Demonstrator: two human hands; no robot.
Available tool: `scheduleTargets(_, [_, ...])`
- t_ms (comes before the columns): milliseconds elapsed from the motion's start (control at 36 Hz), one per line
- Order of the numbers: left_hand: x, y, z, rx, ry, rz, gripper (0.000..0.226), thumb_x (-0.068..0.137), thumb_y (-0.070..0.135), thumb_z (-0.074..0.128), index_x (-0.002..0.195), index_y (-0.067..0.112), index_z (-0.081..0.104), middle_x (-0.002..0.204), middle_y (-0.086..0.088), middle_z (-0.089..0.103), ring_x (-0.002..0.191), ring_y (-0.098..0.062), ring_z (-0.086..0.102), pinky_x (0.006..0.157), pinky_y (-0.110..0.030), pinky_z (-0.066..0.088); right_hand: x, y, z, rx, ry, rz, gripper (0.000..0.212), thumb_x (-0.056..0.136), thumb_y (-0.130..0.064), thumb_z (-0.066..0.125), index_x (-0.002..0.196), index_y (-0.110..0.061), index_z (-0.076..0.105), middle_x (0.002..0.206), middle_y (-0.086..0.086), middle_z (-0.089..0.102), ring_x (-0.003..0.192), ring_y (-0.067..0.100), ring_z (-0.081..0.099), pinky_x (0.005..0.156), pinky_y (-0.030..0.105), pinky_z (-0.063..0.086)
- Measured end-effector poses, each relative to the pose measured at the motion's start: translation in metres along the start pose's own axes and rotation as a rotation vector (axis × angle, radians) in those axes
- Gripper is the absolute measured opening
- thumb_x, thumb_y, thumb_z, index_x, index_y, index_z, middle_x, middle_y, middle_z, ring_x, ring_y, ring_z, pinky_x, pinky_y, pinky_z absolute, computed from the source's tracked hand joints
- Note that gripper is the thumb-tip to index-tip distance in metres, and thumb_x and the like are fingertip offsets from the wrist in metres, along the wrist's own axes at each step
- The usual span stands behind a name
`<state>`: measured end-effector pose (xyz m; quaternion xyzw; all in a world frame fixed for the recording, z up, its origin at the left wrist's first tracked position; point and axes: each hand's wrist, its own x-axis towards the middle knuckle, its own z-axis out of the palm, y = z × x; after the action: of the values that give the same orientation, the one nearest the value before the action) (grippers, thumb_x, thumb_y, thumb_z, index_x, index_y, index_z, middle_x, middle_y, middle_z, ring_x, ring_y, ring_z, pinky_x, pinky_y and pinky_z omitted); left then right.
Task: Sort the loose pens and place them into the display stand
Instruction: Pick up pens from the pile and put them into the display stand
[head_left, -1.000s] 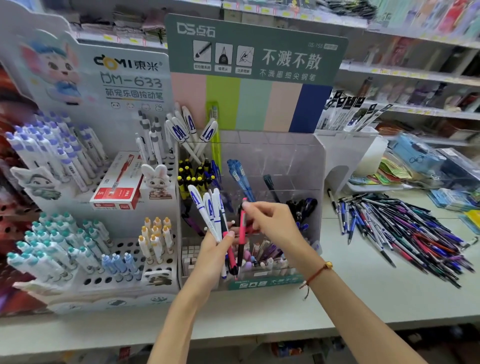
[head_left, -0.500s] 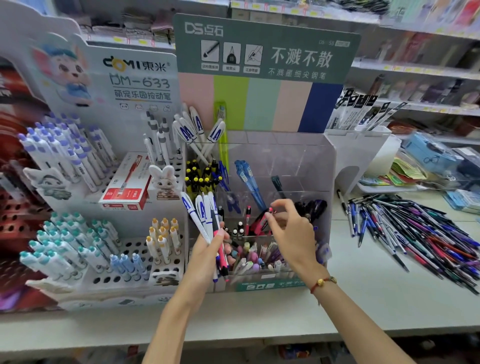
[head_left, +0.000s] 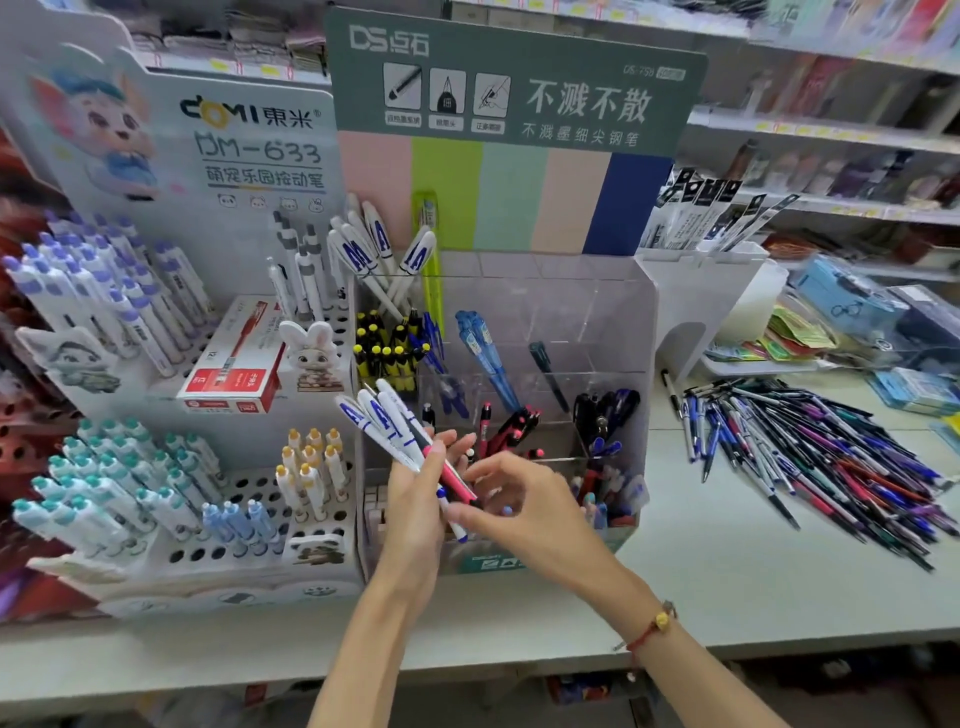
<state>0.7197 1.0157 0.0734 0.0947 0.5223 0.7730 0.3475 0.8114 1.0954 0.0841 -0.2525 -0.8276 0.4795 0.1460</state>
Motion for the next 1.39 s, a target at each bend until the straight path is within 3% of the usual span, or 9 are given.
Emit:
scheduleTargets(167, [-0.002,0.001,0.004,0.044,-0.058,0.027,0.019,0.100,0.024,0.041,0.107,0.018,0.057,0.091,0.002,0.074,0.091,-0.014,0.069,0.076,-0.034,0.052,-0.001,0.008,-0.006,0.265,0.075,0.114,0.018,0.085,-0.016,0.072,0.103,-0.015,0.072,0.086,0.007,0.075,0.077,0.023,0.072,0.072,0.045,0.059])
scheduleTargets(528, [-0.009,0.006,0.007,-0.050,-0.065,0.059,0.022,0.104,0.022,0.033,0.108,0.012,0.052,0.068,0.000,0.069,0.055,-0.013,0.067,0.045,-0.025,0.053,-0.022,0.009,-0.014,0.234,0.244,0.015,0.024,0.095,-0.016,0.057,0.113,-0.029,0.065,0.090,-0.003,0.073,0.080,0.014,0.071,0.070,0.033,0.060])
scheduleTargets(639, [0.000,0.006,-0.005,0.056,0.050,0.029,0.020,0.103,0.021,0.038,0.095,0.018,0.055,0.077,-0.002,0.060,0.062,-0.009,0.064,0.062,-0.039,0.057,-0.018,0.007,-0.038,0.285,0.298,0.049,0.024,0.095,-0.010,0.055,0.112,-0.023,0.063,0.088,0.001,0.073,0.074,0.016,0.070,0.064,0.029,0.058])
scheduleTargets(722, [0.005,0.005,-0.017,0.143,0.078,0.009,0.018,0.102,0.022,0.042,0.094,0.023,0.058,0.081,-0.001,0.062,0.069,-0.015,0.064,0.077,-0.046,0.052,-0.008,0.006,-0.060,0.191,0.316,0.063,0.016,0.097,-0.012,0.052,0.107,-0.021,0.060,0.081,0.002,0.073,0.062,0.015,0.068,0.054,0.022,0.052])
scheduleTargets(833, [0.006,0.008,-0.026,0.247,0.079,-0.003,0.014,0.102,0.020,0.043,0.097,0.023,0.056,0.084,-0.002,0.061,0.059,-0.006,0.063,0.053,-0.027,0.055,0.013,0.005,-0.078,-0.246,0.301,0.035,0.009,0.098,-0.023,0.051,0.094,-0.029,0.055,0.069,-0.005,0.070,0.056,0.012,0.064,0.052,0.025,0.049])
scheduleTargets(1056, [0.004,0.021,-0.036,0.398,-0.050,-0.040,0.017,0.100,0.022,0.045,0.093,0.024,0.060,0.092,-0.001,0.066,0.070,-0.004,0.065,0.056,-0.022,0.053,0.065,-0.011,-0.068,-0.976,-0.020,0.054,0.019,0.099,-0.018,0.045,0.113,-0.008,0.055,0.104,0.016,0.063,0.094,0.038,0.061,0.075,0.040,0.049])
scheduleTargets(1194, [0.000,0.025,-0.035,0.390,-0.132,-0.048,0.013,0.100,0.022,0.045,0.102,0.027,0.057,0.095,0.001,0.067,0.067,0.003,0.066,0.056,-0.016,0.051,0.087,-0.009,-0.042,-0.958,-0.231,0.143,0.023,0.092,-0.034,0.062,0.086,-0.011,0.059,0.078,0.004,0.056,0.077,0.029,0.057,0.066,0.034,0.044])
scheduleTargets(1250, [-0.002,0.026,-0.035,0.383,-0.160,-0.052,0.013,0.100,0.023,0.045,0.105,0.028,0.056,0.094,0.003,0.067,0.069,0.003,0.066,0.057,-0.014,0.051,0.088,0.003,-0.033,-0.925,-0.163,0.149,0.034,0.091,-0.036,0.063,0.072,-0.014,0.046,0.067,0.000,0.047,0.073,0.029,0.054,0.064,0.033,0.041])
scheduleTargets(1389, [0.000,0.025,-0.039,0.432,-0.174,-0.016,0.016,0.100,0.021,0.045,0.111,0.027,0.055,0.090,0.005,0.066,0.068,0.004,0.064,0.061,-0.014,0.051,0.077,0.017,-0.035,-0.931,0.108,0.054,0.027,0.089,-0.040,0.064,0.096,-0.014,0.065,0.083,0.002,0.067,0.082,0.025,0.064,0.061,0.029,0.040])
